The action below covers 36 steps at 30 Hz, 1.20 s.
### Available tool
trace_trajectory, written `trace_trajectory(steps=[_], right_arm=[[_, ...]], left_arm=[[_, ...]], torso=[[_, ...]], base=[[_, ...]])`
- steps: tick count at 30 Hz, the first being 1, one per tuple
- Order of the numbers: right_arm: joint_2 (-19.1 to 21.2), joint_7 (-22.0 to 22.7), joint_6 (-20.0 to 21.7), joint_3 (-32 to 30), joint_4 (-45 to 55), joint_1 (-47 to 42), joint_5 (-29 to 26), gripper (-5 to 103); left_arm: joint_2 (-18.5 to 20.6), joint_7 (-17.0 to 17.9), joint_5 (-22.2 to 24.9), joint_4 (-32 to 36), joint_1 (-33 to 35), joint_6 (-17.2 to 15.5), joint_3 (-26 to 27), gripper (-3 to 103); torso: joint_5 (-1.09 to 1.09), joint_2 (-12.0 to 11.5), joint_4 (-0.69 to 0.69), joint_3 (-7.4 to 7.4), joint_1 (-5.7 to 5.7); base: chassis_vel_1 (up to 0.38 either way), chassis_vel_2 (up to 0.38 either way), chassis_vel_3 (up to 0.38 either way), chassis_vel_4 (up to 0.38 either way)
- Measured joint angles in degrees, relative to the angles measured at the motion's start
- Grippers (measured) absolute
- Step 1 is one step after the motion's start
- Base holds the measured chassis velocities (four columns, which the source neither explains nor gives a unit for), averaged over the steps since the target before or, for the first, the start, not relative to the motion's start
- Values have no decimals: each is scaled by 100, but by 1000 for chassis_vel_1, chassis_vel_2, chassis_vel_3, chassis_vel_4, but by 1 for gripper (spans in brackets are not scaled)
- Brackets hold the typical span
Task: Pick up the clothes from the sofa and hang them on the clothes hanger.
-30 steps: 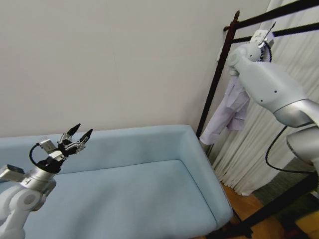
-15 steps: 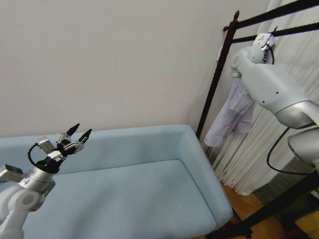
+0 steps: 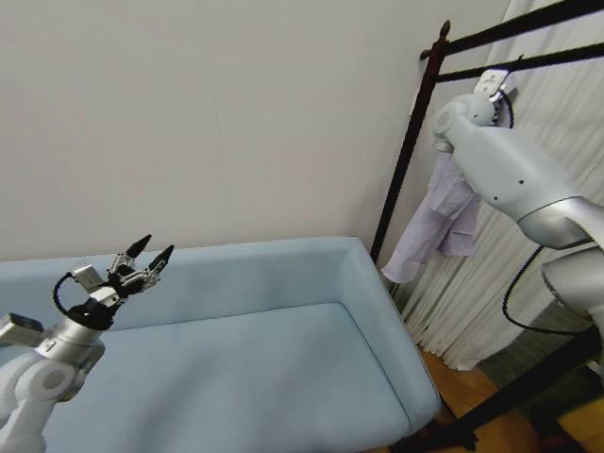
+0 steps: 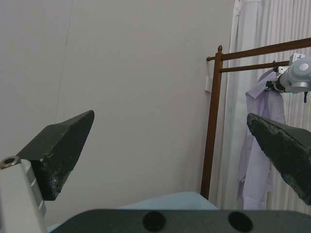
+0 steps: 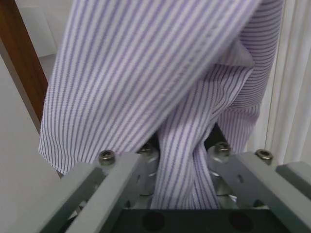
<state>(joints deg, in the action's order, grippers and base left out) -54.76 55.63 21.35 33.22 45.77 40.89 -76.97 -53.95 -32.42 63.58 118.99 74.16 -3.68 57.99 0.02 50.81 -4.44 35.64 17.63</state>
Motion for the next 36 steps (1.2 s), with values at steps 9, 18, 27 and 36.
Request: trace_trajectory(steps=[9,18,27,36], right_arm=[[130,-40,-34,43,141,-68,242,46],[528,190,-37,37,1011,-352,218,84],[1023,331,-18,91,2010,-659,150,100],[1436,470,-5,-35,2806,-1027,82,100]], left_arm=[[5,-88,-21,-48,-18,-11,-46,100],[-72,-114,-99,-74,-33,-24,-123,100],[-229,-83,-191,-57,16,-20,-152,100],[-388,-61,-279,-8,109,17,-105,100]], torso=[[-2,0,-2,0,0],[-2,0,-2,-1,0],[-2,0,-3,-2,0],[-2,0,-3,-2,-1]], base=[[0,0,0,0],[0,0,0,0],[0,0,0,0],[0,0,0,0]])
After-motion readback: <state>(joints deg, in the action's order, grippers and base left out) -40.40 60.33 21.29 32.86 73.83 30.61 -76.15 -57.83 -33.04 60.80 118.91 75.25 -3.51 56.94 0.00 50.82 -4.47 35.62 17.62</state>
